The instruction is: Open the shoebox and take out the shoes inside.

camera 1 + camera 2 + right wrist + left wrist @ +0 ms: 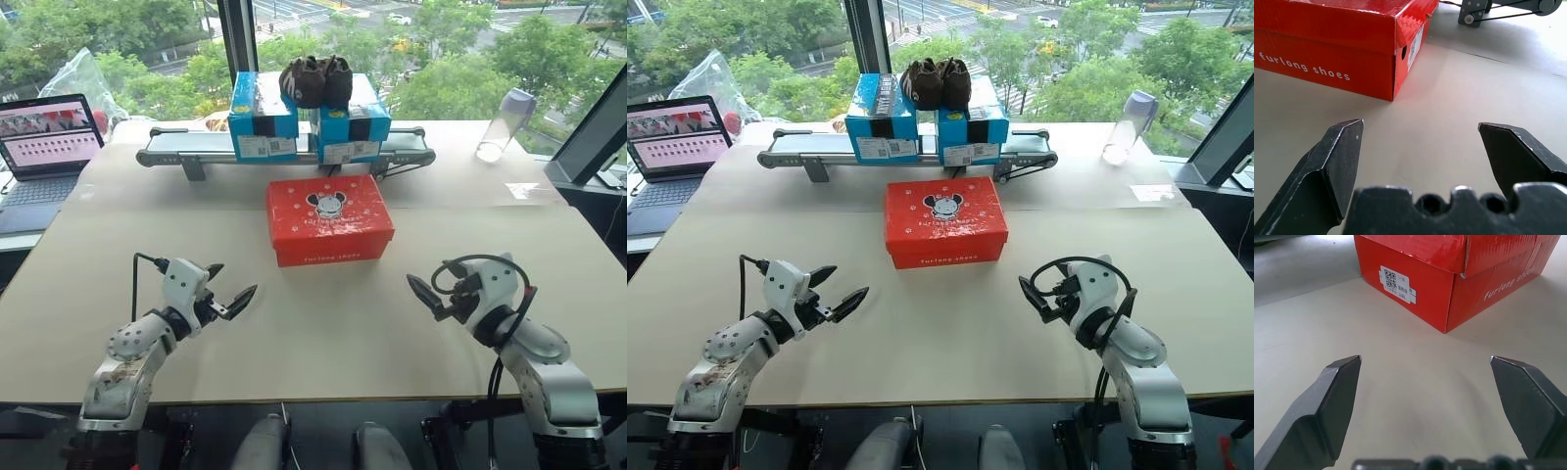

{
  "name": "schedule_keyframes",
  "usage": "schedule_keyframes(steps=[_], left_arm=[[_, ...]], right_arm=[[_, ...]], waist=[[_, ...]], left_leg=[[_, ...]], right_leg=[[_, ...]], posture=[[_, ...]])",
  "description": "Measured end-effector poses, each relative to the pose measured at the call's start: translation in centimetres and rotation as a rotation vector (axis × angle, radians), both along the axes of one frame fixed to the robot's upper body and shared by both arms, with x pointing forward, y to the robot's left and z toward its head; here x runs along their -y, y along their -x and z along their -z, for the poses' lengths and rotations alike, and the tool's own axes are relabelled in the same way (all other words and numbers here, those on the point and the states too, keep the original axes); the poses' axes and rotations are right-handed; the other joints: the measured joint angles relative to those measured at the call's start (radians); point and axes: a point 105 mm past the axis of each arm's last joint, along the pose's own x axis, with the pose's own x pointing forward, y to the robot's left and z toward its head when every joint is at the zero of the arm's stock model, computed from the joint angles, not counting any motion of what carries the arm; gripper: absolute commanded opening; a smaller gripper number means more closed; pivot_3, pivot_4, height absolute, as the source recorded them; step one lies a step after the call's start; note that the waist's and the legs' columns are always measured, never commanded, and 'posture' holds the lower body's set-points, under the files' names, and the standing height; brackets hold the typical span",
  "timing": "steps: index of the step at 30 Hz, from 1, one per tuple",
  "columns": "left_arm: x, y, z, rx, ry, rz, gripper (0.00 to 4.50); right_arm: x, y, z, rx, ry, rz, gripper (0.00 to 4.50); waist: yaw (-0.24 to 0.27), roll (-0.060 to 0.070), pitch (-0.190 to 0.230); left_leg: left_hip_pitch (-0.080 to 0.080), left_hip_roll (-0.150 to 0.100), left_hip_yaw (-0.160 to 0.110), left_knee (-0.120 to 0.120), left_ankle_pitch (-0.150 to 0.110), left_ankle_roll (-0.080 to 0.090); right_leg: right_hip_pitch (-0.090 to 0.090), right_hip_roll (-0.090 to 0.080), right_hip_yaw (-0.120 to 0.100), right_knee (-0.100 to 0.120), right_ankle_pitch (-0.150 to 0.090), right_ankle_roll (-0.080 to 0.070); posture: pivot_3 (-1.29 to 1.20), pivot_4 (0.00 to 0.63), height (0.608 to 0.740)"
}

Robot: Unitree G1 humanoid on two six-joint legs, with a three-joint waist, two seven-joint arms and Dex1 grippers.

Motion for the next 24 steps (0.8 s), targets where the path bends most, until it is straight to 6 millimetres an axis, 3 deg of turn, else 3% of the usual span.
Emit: schedule_keyframes(steps=[10,13,22,24], left_arm=[[-0.7,-0.5,-0.4,0.003,0.035,-0.030,4.50],[-0.8,-0.9,-1.4,0.021,0.059,-0.023,3.74],[-1.0,-1.0,-1.9,0.036,0.043,-0.022,0.39],[-1.3,-1.4,-1.9,0.050,0.029,-0.045,0.00]], right_arm=[[-0.1,-0.3,-0.8,0.006,0.021,-0.011,4.43],[-0.3,-0.5,-1.1,0.014,0.022,-0.020,3.70],[0.2,-1.1,-1.3,0.017,0.046,0.006,0.53],[0.8,-1.8,-1.3,0.020,0.069,0.044,0.06]], waist=[[0.000,0.000,0.000],[0.000,0.000,0.000],[-0.001,0.000,0.000],[-0.001,0.000,0.000]], left_leg=[[0.000,0.000,0.000,0.001,0.000,0.000],[0.000,0.000,0.000,0.001,0.000,0.000],[0.000,0.000,0.000,0.001,0.000,0.000],[0.000,0.000,0.001,0.001,0.000,0.000]], right_leg=[[0.000,0.000,0.000,0.001,0.000,0.000],[0.000,0.000,0.000,0.001,0.000,0.000],[0.000,0.000,0.000,0.001,0.000,0.000],[0.000,0.000,0.000,0.001,0.000,0.000]], posture=[[0.00,0.150,0.740],[0.00,0.150,0.740],[0.00,0.150,0.740],[0.00,0.150,0.740]])
